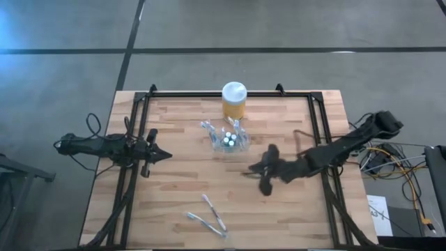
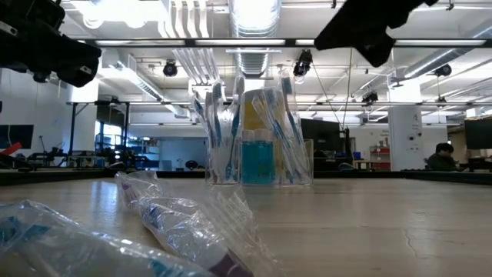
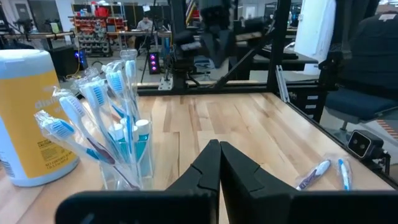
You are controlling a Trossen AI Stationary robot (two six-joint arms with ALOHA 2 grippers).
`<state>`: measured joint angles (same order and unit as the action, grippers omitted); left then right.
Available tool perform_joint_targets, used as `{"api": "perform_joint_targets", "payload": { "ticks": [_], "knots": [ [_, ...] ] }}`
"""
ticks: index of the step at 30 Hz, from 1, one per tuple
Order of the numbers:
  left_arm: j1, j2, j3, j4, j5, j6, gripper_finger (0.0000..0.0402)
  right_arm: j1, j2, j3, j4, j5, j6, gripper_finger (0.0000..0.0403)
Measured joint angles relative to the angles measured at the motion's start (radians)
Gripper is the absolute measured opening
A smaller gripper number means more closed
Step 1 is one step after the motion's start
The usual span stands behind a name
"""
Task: Pick & Place toothbrushing station
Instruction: Put the violet toothbrush into the transparent organizer
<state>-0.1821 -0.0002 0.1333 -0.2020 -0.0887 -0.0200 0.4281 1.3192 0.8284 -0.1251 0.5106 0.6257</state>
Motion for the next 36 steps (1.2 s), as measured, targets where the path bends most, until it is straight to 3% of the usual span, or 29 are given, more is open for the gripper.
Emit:
{"api": "perform_joint_targets", "payload": {
  "ticks": [5, 9, 14, 18, 23, 28, 36],
  "knots": [
    [0.000, 0.000, 0.005, 0.000, 0.000, 0.000, 0.0007, 0.005, 0.228, 0.182, -0.052, -0.139, 0.119, 0.0008],
    [0.000, 0.000, 0.010, 0.000, 0.000, -0.006, 0.0007, 0.008, 0.420, 0.335, -0.064, -0.156, 0.198, 0.0009],
    [0.000, 0.000, 0.011, 0.000, -0.001, -0.018, 0.0007, -0.016, 0.624, 0.572, -0.213, -0.278, 0.252, 0.0019],
    [0.000, 0.000, 0.010, -0.003, -0.001, -0.024, 0.0007, -0.034, 0.763, 0.764, -0.376, -0.353, 0.261, 0.0064],
    [0.000, 0.000, 0.010, -0.019, -0.001, -0.026, 0.0007, -0.053, 0.899, 0.987, -0.518, -0.423, 0.303, 0.0150],
    [0.000, 0.000, 0.010, -0.019, -0.001, -0.026, 0.0007, -0.060, 1.029, 1.211, -0.688, -0.434, 0.358, 0.0224],
    [0.000, 0.002, 0.009, -0.018, -0.002, -0.026, 0.0007, -0.059, 1.212, 1.502, -0.940, -0.434, 0.392, 0.0272]
  ]
}}
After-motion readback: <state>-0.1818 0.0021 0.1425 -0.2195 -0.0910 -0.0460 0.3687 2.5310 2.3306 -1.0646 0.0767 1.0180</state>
